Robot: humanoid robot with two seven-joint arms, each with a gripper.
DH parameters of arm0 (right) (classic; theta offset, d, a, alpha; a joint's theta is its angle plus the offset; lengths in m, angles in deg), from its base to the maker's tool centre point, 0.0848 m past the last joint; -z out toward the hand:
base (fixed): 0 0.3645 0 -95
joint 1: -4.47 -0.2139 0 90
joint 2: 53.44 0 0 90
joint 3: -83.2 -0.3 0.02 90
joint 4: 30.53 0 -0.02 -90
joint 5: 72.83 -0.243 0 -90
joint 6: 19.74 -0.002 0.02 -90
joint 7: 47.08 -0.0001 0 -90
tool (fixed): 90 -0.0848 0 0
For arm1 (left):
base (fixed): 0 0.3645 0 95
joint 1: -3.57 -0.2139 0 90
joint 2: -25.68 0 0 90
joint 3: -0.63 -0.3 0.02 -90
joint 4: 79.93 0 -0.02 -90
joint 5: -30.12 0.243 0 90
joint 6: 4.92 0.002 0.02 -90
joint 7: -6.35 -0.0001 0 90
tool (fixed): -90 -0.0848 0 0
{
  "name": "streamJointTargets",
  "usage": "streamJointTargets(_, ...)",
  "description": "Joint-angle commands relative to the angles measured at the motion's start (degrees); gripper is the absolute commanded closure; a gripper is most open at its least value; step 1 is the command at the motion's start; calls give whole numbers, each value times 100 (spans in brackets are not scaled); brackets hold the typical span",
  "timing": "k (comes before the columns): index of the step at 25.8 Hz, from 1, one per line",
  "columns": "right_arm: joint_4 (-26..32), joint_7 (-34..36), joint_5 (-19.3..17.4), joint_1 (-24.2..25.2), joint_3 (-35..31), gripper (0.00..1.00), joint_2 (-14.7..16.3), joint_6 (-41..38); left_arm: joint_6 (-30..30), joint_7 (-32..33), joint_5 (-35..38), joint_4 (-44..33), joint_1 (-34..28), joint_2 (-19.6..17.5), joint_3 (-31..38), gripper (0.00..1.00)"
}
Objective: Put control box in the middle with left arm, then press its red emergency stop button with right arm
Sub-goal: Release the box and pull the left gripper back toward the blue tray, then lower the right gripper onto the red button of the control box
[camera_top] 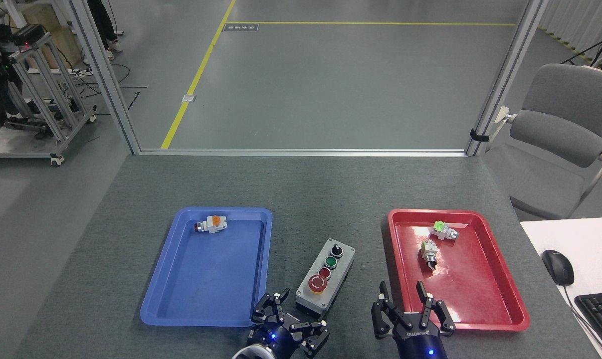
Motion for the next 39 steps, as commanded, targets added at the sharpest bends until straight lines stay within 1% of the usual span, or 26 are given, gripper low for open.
streamJointTargets(1, -1, -3, 21, 0, 22, 27, -14, -4, -103, -19, -140, -699, -465, -372, 367, 1)
streamJointTargets(5, -1, 6, 30, 0, 101, 37, -14, -13, -428, -54, -245, -1560, -913, -802, 1184, 1)
streamJointTargets(7, -1, -3, 30, -9, 118, 43, -5, -30, -709, -62, -439, -1903, -1098, -864, 1773, 1)
streamJointTargets(9, -1, -3, 38, -18, 162, 51, -5, -57, -1061, -62, -808, -2088, -1160, -882, 2555, 1)
streamJointTargets(12, -9, -29, 47, -53, 338, 68, -14, -66, -1518, -71, -1493, -2123, -1107, -847, 3566, 1)
streamJointTargets(14, -9, -38, 56, -97, 470, 80, -40, -66, -1606, -71, -1819, -2097, -1054, -864, 3927, 1)
streamJointTargets(16, -18, -38, 56, -176, 637, 91, -75, -66, -1606, -71, -1915, -2088, -975, -882, 4085, 1)
streamJointTargets(19, -115, -47, 91, -308, 909, 99, -145, -39, -1527, -71, -1915, -2088, -914, -873, 4173, 1)
streamJointTargets(22, -467, -55, 232, -580, 1191, 100, -277, 14, -1457, -62, -1827, -2044, -799, -873, 4269, 1)
streamJointTargets(25, -853, -55, 232, -853, 1454, 100, -391, 110, -1193, -71, -1854, -1807, -641, -882, 4278, 1)
streamJointTargets(29, -1222, -143, 232, -1117, 1735, 100, -515, 304, -806, -71, -1819, -1772, -509, -882, 4269, 1)
streamJointTargets(31, -1398, -328, 232, -1196, 1806, 100, -567, 312, -833, -71, -1836, -1780, -527, -811, 4261, 1)
streamJointTargets(34, -1600, -337, 240, -1275, 1832, 100, -620, 312, -841, -71, -1827, -1833, -615, -776, 4217, 1)
streamJointTargets(39, -2022, -337, 232, -1363, 1946, 100, -682, 339, -841, -54, -1819, -1842, -571, -785, 4208, 1)
